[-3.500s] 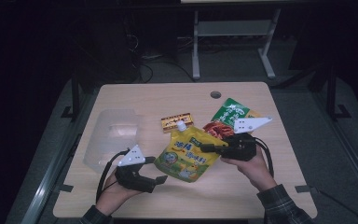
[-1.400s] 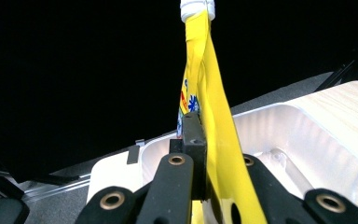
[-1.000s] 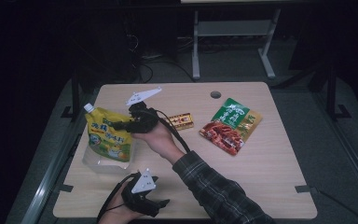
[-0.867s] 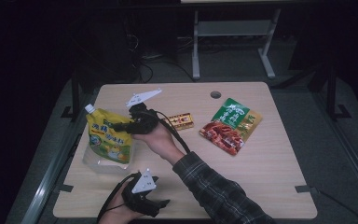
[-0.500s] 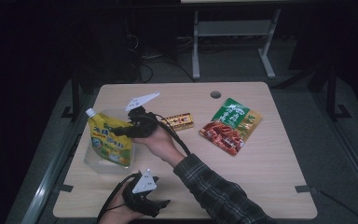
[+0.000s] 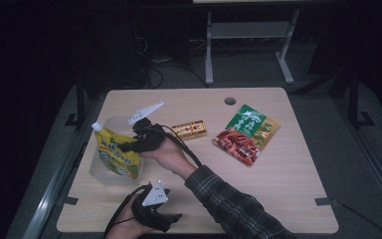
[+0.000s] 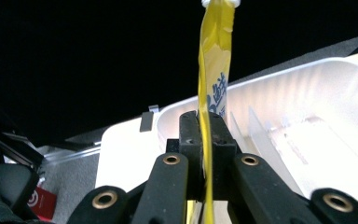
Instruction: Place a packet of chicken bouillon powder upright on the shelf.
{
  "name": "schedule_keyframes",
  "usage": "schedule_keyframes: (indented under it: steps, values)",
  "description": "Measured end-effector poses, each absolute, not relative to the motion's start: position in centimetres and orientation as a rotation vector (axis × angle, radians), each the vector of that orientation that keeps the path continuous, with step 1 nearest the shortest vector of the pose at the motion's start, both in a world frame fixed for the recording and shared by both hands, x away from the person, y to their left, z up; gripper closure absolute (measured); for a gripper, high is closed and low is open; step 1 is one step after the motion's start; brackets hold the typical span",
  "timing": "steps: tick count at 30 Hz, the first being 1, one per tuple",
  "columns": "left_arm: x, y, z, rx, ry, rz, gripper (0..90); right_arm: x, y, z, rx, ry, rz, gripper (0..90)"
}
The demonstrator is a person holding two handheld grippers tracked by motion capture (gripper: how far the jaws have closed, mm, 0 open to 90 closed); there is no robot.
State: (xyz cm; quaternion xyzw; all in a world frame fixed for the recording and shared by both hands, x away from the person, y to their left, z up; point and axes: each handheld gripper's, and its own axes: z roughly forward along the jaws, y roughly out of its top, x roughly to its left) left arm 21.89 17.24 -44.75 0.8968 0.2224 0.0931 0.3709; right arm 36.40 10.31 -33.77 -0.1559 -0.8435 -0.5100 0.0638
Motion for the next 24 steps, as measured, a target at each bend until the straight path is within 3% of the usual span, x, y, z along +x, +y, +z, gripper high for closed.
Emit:
schedule_keyframes:
  steps: [6, 16, 24]
  values:
    - [21.9, 17.3, -44.7, 2.300, 0.576, 0.234, 16.2, 36.3, 10.9, -34.3, -0.447, -2.574, -1.499, 81.9]
    - [21.9, 17.2, -44.8, 2.298, 0.576, 0.229, 16.2, 35.7, 10.0, -33.1, -0.426, -2.613, -1.551, 53.0]
    - [21.9, 17.2, -44.9, 2.294, 0.582, 0.221, 16.2, 35.3, 7.9, -32.2, -0.438, -2.655, -1.557, 42.1]
